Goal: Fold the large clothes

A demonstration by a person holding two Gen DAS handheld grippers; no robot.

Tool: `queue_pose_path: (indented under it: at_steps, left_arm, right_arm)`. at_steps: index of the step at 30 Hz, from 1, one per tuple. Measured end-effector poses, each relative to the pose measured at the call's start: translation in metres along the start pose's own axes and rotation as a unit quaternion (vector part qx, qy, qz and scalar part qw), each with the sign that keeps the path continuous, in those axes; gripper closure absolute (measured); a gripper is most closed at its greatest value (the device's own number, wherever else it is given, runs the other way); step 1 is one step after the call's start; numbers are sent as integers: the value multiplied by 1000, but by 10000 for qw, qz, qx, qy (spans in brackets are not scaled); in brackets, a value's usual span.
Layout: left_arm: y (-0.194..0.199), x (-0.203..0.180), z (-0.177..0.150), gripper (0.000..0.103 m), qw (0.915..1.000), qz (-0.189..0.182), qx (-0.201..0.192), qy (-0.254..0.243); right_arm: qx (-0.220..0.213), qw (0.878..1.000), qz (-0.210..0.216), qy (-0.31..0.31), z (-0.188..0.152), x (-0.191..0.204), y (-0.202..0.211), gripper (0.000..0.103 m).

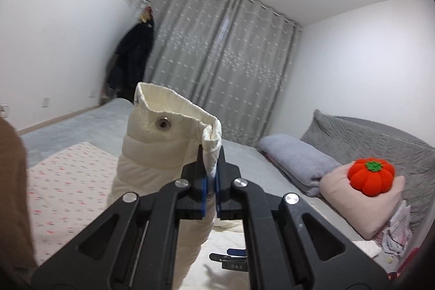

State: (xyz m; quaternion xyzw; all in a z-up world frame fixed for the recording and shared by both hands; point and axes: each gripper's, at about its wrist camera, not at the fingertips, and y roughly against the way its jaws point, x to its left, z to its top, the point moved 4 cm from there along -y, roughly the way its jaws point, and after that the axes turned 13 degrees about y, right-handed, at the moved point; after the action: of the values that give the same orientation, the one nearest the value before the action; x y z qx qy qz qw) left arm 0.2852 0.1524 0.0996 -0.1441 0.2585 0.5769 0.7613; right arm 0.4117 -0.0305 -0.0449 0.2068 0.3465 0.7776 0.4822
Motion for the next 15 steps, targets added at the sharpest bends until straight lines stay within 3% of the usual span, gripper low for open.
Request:
queue_pose_path:
  at_steps: [7, 15]
  left_arm:
    - [-76, -66, -60, 98, 9942, -348, 968, -330]
    - [-136, -91, -172, 98, 9698, -442, 2381, -303]
  right_arm:
    - [-66, 9985, 49, -550, -45, -70, 61, 30]
    - [-117, 9919, 34, -1263, -105, -138, 113, 27]
